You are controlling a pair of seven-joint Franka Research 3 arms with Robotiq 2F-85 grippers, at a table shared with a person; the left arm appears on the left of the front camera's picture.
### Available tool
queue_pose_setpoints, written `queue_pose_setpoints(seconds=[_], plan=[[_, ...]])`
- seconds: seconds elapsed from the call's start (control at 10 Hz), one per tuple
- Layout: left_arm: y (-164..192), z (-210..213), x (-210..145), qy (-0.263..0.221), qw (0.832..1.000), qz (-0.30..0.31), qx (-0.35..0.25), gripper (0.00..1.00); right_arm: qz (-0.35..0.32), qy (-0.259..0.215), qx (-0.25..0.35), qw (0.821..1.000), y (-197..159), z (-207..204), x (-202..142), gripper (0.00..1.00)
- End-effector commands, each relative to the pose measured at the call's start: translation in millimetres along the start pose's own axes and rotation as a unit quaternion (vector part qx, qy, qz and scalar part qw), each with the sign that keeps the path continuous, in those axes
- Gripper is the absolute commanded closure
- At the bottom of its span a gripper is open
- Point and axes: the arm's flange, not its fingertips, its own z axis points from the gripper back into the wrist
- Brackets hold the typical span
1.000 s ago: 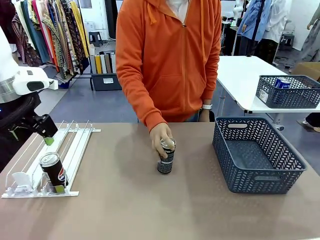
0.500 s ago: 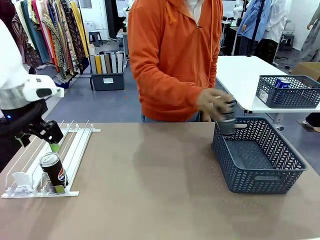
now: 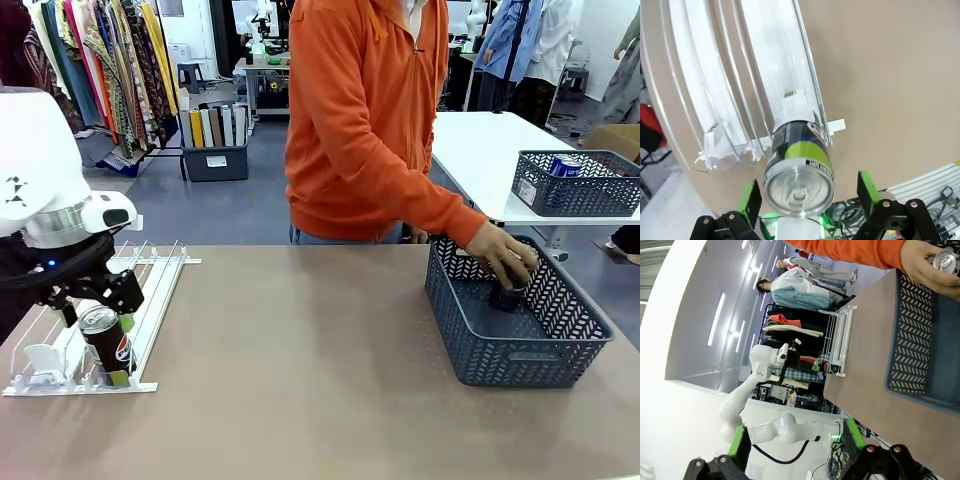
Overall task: Retrieve and store the cans from the dispenser.
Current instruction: Pick up one can from the Automatic Can Dispenser and place it in the middle of the table.
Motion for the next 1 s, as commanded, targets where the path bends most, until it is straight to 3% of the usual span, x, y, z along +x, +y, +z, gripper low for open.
queue_pose_setpoints(seconds=[0.0,0.5,0.6,0.7,0.9], plan=[[0.9,-3.1,9.2,0.01,0.999,-0.006,-0.031,0.0,0.002,-0.005,0.007,1.0,3.2,-0.7,1.2,0.0],[5.6,-9.3,11.3,0.037,0.999,0.007,-0.021,0.0,0.002,-0.005,0.007,1.0,3.2,-0.7,1.2,0.0],[4.8,-10.5,11.7,0.033,0.999,0.01,-0.015,0.44,0.002,-0.005,0.007,1.0,3.2,-0.7,1.2,0.0],[5.0,-10.7,12.2,0.032,0.999,0.013,-0.011,1.0,0.002,-0.005,0.007,1.0,3.2,-0.7,1.2,0.0],[4.8,-11.2,12.7,0.032,0.999,0.012,-0.014,1.0,0.002,-0.005,0.007,1.0,3.2,-0.7,1.2,0.0]])
